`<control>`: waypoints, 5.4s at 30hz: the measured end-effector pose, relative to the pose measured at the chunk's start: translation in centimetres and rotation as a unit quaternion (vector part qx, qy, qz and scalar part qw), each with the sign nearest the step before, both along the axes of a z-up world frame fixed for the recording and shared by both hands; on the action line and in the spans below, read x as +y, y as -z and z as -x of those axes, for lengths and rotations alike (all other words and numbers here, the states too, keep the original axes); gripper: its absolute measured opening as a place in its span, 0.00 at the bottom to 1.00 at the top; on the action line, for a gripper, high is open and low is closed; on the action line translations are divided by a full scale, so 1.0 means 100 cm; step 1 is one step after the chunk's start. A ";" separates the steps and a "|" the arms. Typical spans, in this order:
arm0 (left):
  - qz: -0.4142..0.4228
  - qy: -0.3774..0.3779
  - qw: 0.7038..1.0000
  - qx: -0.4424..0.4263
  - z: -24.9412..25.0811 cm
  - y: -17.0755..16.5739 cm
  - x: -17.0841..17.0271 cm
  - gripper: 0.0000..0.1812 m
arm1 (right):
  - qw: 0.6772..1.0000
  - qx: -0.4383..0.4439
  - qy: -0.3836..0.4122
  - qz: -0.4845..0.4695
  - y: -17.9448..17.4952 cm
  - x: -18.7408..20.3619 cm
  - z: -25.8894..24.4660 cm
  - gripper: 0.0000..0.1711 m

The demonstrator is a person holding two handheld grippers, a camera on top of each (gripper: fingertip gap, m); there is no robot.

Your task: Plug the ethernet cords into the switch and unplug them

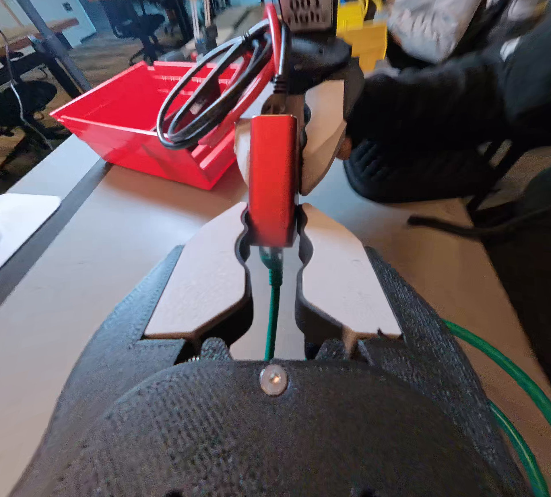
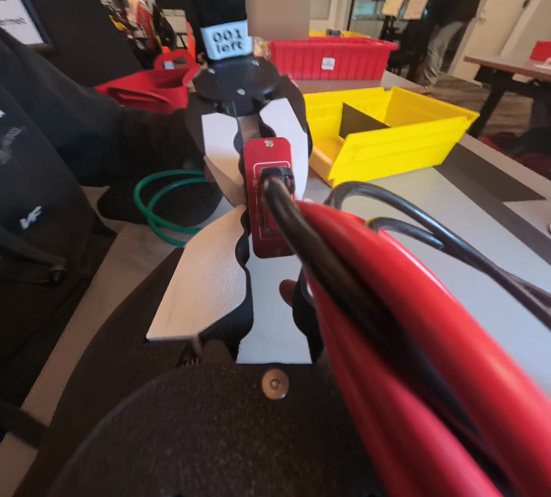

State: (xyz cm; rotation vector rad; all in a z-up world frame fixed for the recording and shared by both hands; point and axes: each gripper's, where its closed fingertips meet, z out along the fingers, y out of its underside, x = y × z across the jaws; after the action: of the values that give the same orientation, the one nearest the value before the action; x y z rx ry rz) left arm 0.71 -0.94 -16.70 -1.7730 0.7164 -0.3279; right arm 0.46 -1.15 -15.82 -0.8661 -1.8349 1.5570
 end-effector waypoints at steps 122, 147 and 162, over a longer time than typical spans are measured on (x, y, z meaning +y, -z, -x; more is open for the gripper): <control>0.017 -0.188 0.976 -0.105 0.097 0.047 0.005 0.06 | 0.653 -0.378 0.412 -0.510 0.025 0.478 0.015 0.21; -0.006 -0.335 0.942 0.005 0.198 0.006 -0.067 0.24 | 0.843 -0.347 0.223 -0.344 0.042 0.262 -0.092 0.35; 0.236 -0.328 0.867 0.292 0.292 0.122 -0.119 0.26 | 0.785 -0.368 0.161 -0.473 0.131 0.230 -0.089 0.17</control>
State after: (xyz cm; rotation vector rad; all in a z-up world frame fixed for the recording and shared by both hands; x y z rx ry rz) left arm -28.49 -12.88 -28.93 -2.5007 0.4021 0.5719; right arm 9.36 21.82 -28.96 -1.2258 -2.4008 -0.0904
